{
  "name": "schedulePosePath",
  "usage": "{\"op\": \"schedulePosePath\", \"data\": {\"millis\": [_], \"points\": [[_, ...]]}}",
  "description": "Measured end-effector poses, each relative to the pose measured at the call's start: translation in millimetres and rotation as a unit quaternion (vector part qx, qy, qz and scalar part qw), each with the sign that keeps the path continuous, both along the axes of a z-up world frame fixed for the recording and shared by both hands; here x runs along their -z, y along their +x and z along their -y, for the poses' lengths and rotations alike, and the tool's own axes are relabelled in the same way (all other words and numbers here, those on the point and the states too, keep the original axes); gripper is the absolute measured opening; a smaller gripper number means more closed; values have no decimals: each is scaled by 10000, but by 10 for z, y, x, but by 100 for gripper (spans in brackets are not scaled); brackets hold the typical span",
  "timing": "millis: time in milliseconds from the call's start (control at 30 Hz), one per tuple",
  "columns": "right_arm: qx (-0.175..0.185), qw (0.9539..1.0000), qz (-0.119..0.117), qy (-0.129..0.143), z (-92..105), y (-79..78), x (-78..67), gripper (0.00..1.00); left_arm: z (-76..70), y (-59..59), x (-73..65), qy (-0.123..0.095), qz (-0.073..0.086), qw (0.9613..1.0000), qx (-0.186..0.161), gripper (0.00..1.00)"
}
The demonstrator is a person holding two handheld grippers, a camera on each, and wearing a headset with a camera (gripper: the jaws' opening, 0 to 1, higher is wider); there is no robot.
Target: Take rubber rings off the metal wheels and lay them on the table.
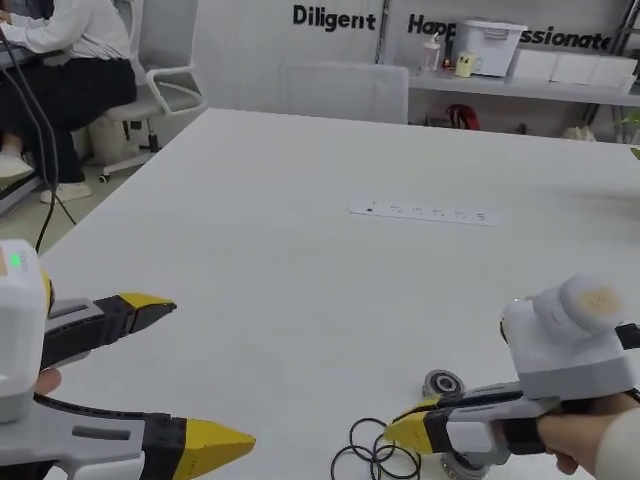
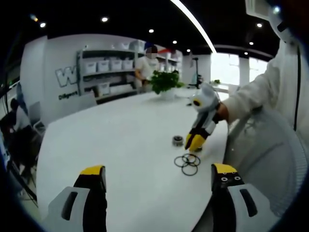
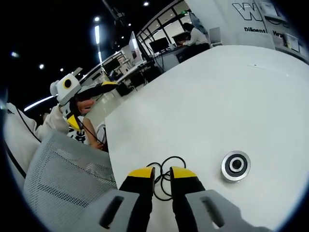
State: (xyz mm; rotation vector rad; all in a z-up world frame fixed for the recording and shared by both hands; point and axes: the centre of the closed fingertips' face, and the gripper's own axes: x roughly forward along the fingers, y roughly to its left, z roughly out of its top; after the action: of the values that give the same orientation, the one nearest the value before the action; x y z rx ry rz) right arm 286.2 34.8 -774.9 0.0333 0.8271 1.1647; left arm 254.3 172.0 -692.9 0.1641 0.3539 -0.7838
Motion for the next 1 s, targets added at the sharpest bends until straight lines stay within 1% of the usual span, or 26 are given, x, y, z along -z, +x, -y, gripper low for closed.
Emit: {"op": "schedulePosePath", "data": {"millis": [200,333,467,567,633,667,700,800,900,1000], "points": [[114,9993,307,175,69,119,-218,15,6,-4,-3,-24,11,10000,-3,91],[170,9986,443,231,128,162,-315,19,8,-11,-1,-23,13,10000,-1,91],[160,9977,602,266,171,168,-428,22,0,-15,-5,-29,18,10000,-21,91],[172,9966,717,377,199,165,-563,24,1,-15,-11,-45,24,10000,-29,92],[172,9961,761,423,213,151,-627,26,1,-14,-8,-31,22,10000,-31,92],[157,9955,830,419,231,145,-666,28,2,-15,-8,-32,25,10000,-30,92],[104,9947,956,358,262,144,-693,30,6,-16,-9,-41,21,10000,-26,92],[1,9921,1242,162,360,146,-735,35,14,-16,-9,-40,22,10000,-17,92],[-16,9912,1316,175,445,134,-807,37,23,-14,-6,-46,11,10000,-10,92],[-41,9882,1527,144,545,154,-899,41,38,-17,4,-41,-3,10000,7,92]]}}
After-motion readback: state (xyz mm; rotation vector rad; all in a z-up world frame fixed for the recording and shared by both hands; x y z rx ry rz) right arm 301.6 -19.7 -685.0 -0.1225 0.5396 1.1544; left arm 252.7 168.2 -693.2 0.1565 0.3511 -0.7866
